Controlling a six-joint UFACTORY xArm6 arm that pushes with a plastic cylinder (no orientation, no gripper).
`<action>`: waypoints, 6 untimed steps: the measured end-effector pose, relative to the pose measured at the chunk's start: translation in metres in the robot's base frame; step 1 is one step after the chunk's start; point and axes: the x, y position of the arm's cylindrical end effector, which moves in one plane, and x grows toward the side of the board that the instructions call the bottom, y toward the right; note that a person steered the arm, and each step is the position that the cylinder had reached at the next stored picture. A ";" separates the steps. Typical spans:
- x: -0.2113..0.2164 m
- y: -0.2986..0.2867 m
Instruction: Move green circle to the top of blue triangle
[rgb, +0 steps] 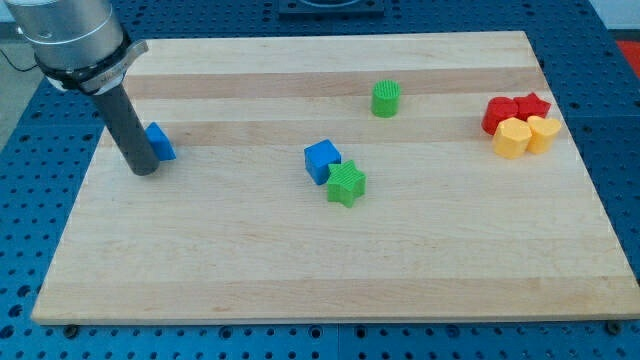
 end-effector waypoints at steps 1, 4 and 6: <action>0.006 0.048; -0.037 0.239; -0.105 0.307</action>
